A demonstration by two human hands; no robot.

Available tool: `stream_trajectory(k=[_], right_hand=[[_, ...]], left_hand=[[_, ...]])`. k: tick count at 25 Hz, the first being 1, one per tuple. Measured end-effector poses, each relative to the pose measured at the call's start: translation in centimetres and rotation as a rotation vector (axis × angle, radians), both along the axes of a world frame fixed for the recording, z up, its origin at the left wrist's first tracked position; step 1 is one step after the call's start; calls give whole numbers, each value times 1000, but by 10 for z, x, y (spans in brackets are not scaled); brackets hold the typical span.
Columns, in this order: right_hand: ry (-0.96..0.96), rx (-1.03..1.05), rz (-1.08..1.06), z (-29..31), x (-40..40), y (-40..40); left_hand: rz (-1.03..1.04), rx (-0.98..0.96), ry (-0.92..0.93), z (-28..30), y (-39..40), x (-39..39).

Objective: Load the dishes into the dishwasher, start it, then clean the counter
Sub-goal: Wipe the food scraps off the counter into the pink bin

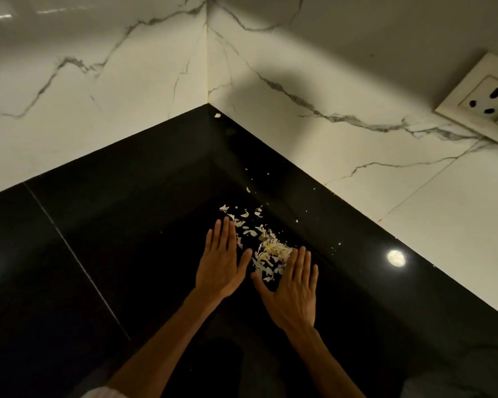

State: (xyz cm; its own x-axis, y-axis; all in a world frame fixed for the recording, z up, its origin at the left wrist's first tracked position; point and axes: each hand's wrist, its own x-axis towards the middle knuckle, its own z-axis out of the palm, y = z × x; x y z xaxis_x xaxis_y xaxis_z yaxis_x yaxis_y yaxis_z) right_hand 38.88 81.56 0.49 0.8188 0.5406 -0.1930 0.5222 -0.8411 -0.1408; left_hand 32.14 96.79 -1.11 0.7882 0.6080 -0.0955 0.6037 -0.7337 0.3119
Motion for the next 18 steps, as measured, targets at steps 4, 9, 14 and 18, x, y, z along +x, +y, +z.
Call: stream_trajectory(k=[4, 9, 14, 18], right_hand=[[17, 48, -10, 0, -2, -4], [15, 10, -4, 1, -1, 2], [19, 19, -24, 4, -2, 2], [21, 64, -32, 6, -1, 3]], left_hand=[[159, -52, -227, 3, 43, -50], [302, 29, 76, 9, 134, -91], [-134, -17, -9, 8, 123, 35], [-392, 14, 64, 8, 104, 95]])
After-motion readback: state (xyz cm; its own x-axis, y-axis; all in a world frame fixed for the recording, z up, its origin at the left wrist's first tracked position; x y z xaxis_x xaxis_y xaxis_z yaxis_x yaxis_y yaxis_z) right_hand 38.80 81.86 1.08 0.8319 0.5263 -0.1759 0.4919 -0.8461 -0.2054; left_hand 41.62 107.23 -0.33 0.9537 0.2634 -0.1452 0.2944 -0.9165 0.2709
